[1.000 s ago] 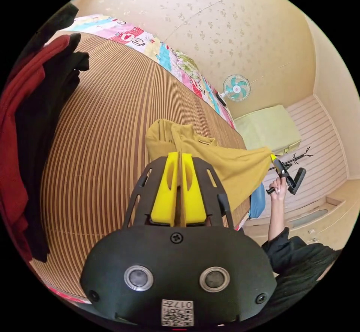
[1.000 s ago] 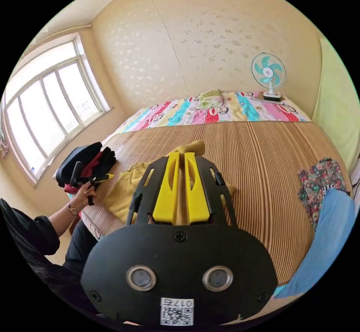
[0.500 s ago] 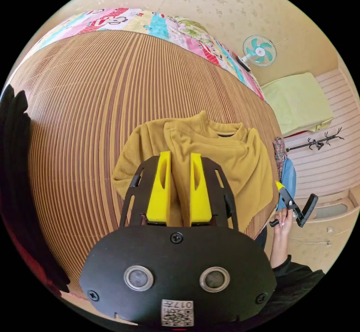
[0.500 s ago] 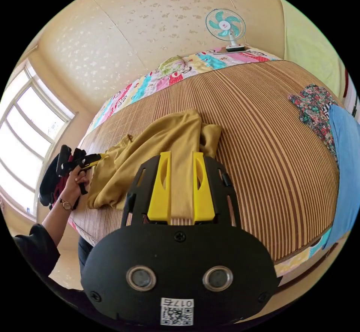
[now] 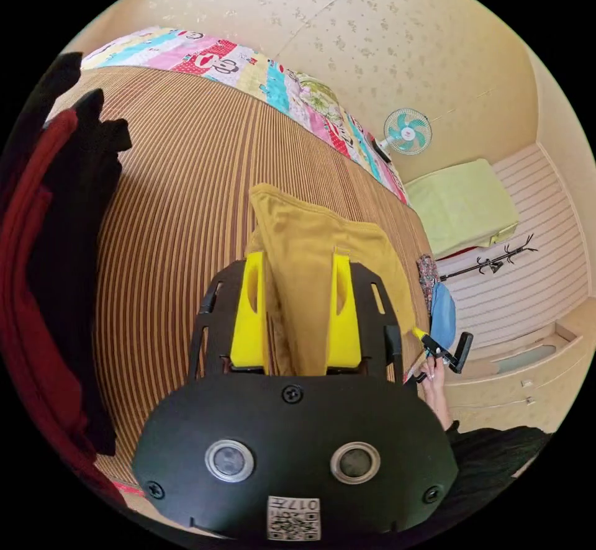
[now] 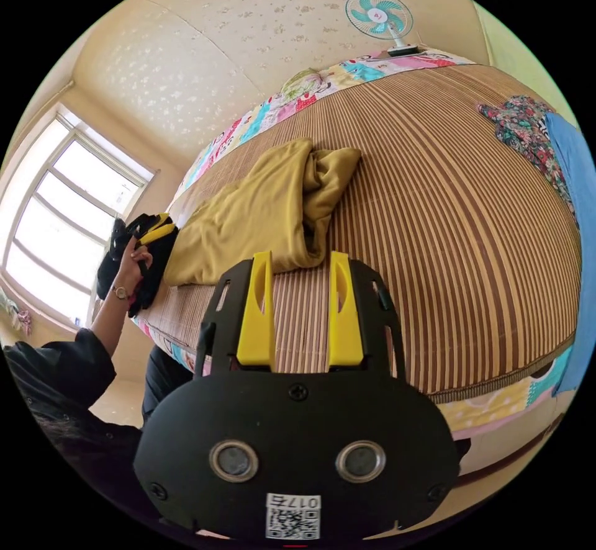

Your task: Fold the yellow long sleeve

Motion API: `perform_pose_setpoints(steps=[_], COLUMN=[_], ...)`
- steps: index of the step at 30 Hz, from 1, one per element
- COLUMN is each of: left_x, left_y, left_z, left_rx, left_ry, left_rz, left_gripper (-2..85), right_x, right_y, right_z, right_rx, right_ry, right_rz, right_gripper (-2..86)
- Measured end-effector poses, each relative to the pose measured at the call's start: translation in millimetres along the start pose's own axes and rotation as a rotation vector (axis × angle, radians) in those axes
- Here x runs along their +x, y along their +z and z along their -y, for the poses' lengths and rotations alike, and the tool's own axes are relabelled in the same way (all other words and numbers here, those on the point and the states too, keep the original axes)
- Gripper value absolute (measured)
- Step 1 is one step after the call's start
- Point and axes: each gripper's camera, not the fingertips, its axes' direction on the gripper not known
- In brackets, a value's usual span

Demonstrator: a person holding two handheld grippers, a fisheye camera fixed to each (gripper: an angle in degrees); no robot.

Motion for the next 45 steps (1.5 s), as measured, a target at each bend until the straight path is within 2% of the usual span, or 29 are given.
perform_pose_setpoints(steps=[3,5,7,9,10,12,14,15,17,19,21,22,27,29,31,35,38,41,43,45], left_x=[3,7,10,1,-7,-20,-30,-31,-33,-32,-31,-30,-8,52,116,266,329,337,317,285], left_y=[-10,-6,5,3,-10,-34,-52,-55,-60,-55,-46,-38,-14,-31,-35,15,69,87,76,56], left_z=[-78,-124,-140,-147,-151,-163,-189,-198,-234,-248,-249,-243,-196,-158,-134,-125,-158,-187,-197,-205], left_rx=[0.001,-0.011,-0.069,-0.102,-0.07,-0.007,0.027,0.04,0.102,0.123,0.129,0.118,0.031,0.148,0.18,0.045,-0.123,-0.199,-0.13,-0.008], left_ry=[0.014,0.01,0.044,-0.019,-0.072,-0.149,-0.248,-0.276,-0.365,-0.386,-0.397,-0.408,-0.542,-0.343,-0.147,0.298,0.524,0.562,0.5,0.388], left_rz=[0.028,0.003,-0.023,-0.017,-0.077,-0.176,-0.218,-0.212,-0.208,-0.228,-0.286,-0.321,-0.26,-0.256,-0.217,-0.195,-0.258,-0.432,-0.428,-0.337], left_gripper=[15.2,11.1,5.3,3.3,2.9,3.2,5.4,6.7,14.4,15.5,15.2,14.1,7.2,6.2,5.7,5.6,7.3,8.9,10.1,11.1], right_x=[-1,-3,-4,0,1,6,6,6,11,7,-8,-10,-13,-7,7,65,111,148,166,187], right_y=[8,10,14,18,13,-29,-50,-52,-48,-61,-86,-88,-89,-103,-118,-148,-165,-182,-189,-193], right_z=[-3,-2,4,15,16,8,-9,-23,-43,-61,-72,-72,-41,-42,-46,-66,-79,-89,-93,-94], right_rx=[0.009,0.019,0.003,-0.095,-0.097,-0.035,-0.042,-0.097,-0.194,-0.116,0.094,0.13,0.086,0.118,0.135,0.156,0.151,0.155,0.149,0.125], right_ry=[-0.001,-0.008,-0.015,-0.024,-0.014,0.023,0.031,0.034,0.111,0.14,0.116,0.109,0.05,0.037,0.057,0.176,0.251,0.297,0.31,0.319], right_rz=[0.018,-0.002,-0.031,-0.045,-0.04,0.054,0.064,0.008,-0.124,-0.198,-0.173,-0.16,-0.046,-0.008,-0.002,0.019,0.054,0.083,0.1,0.126], right_gripper=[10.7,9.0,5.8,4.1,3.9,3.1,2.7,2.4,2.1,1.7,1.2,1.0,0.6,0.6,0.6,0.7,1.0,1.5,2.1,3.6])
